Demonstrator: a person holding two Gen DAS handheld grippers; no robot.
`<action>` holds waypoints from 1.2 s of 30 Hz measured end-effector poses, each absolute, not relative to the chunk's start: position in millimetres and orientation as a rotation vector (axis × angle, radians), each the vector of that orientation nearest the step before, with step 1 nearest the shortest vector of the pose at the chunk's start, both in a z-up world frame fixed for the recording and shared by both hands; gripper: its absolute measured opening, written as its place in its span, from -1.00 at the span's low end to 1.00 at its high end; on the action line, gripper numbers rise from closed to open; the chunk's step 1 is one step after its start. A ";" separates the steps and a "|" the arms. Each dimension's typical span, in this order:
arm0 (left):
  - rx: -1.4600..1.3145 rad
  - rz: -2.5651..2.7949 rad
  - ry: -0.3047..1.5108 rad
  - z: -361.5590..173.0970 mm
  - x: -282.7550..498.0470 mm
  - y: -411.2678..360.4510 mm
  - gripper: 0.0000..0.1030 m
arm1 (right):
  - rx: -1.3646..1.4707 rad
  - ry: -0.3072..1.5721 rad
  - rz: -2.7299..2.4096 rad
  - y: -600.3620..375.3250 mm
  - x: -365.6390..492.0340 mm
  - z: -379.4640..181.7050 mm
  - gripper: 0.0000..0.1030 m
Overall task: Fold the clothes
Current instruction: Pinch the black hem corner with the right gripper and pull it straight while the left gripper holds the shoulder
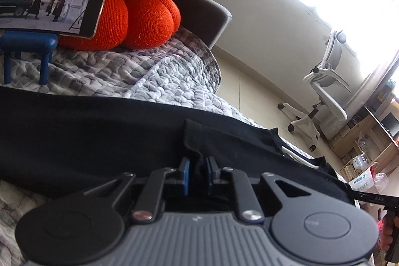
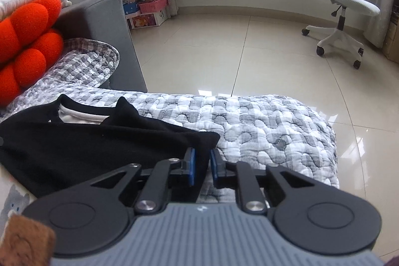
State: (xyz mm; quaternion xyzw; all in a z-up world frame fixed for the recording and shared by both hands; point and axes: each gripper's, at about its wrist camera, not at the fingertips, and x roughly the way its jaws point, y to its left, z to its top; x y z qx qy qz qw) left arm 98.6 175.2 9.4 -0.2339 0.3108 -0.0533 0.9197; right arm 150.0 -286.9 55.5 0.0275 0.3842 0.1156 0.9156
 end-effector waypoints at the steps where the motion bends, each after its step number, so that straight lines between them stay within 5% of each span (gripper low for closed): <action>1: -0.484 -0.110 0.638 9.8 98.2 175.0 -0.73 | 0.078 0.798 0.257 -288.2 144.0 60.3 0.03; 3: -0.486 -0.110 0.639 10.3 97.1 174.3 -0.73 | 0.115 0.855 0.312 -288.8 133.1 65.8 0.18; 11: -0.493 -0.110 0.644 11.1 96.1 174.4 -0.73 | 0.257 0.993 0.371 -295.8 101.1 61.9 0.12; 13: -0.490 -0.112 0.643 11.4 95.8 174.0 -0.73 | 0.158 0.995 0.333 -287.5 96.3 51.6 -0.53; 16: -0.492 -0.123 0.635 13.7 94.3 174.6 -0.74 | 0.107 0.940 0.302 -285.8 87.9 52.1 -0.81; 23: -0.554 -0.160 0.633 20.0 91.1 178.6 -0.74 | -0.079 0.844 0.324 -278.4 70.0 46.8 -0.81; 30: -0.583 -0.124 0.653 12.8 94.4 187.0 -0.77 | 0.007 0.812 0.340 -295.8 68.3 54.0 -0.49; 36: -0.612 -0.126 0.632 14.7 92.6 190.0 -0.79 | -0.026 0.693 0.370 -287.9 48.0 67.4 -0.48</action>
